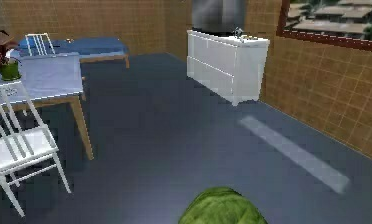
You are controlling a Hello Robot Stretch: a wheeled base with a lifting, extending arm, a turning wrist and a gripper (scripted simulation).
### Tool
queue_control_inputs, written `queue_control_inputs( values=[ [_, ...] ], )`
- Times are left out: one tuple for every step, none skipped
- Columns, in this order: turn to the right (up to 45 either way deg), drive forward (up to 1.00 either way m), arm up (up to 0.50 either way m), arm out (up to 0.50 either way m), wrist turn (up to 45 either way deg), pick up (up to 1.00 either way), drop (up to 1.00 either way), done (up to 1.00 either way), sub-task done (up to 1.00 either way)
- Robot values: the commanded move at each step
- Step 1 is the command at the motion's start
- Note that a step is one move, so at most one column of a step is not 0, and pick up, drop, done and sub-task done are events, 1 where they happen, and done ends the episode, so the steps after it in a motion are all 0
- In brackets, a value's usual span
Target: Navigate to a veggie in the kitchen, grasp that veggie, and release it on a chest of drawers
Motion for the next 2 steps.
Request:
queue_control_inputs(
  values=[
    [0.0, 1.0, 0.0, 0.0, 0.0, 0.0, 0.0, 0.0, 0.0],
    [-3.0, 0.0, 0.0, 0.0, 0.0, 0.0, 0.0, 0.0, 0.0]
  ],
)
